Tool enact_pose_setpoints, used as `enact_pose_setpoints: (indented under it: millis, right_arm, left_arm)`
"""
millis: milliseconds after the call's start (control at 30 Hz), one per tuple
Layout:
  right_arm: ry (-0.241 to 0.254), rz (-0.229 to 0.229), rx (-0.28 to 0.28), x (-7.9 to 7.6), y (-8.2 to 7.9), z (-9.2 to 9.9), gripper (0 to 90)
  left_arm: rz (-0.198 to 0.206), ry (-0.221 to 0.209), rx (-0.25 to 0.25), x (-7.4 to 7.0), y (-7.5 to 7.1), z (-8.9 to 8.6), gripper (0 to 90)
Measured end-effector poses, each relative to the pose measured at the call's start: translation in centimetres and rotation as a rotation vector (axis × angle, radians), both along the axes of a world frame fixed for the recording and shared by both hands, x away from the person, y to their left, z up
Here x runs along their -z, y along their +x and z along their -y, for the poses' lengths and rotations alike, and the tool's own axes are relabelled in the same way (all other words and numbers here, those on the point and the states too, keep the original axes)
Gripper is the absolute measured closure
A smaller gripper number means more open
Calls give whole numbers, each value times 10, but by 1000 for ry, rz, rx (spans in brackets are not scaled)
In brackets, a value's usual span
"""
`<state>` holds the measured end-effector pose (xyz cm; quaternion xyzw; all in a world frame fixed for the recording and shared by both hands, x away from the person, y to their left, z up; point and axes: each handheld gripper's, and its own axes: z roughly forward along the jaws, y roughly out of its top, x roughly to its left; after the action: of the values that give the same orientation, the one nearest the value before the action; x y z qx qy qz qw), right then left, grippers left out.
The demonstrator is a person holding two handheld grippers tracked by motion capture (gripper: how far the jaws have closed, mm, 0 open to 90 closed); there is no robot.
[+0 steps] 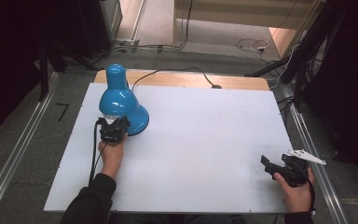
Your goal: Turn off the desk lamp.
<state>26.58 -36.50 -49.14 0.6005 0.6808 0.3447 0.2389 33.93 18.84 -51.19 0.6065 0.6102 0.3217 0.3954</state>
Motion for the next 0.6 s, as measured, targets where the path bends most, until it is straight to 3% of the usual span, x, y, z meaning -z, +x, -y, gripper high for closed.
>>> enact_pose_setpoints:
  millis: [600]
  right_arm:
    - [1,1,-5,0,0,1,131]
  left_arm:
    - [-8,-10,12,-4,-3,-3,900]
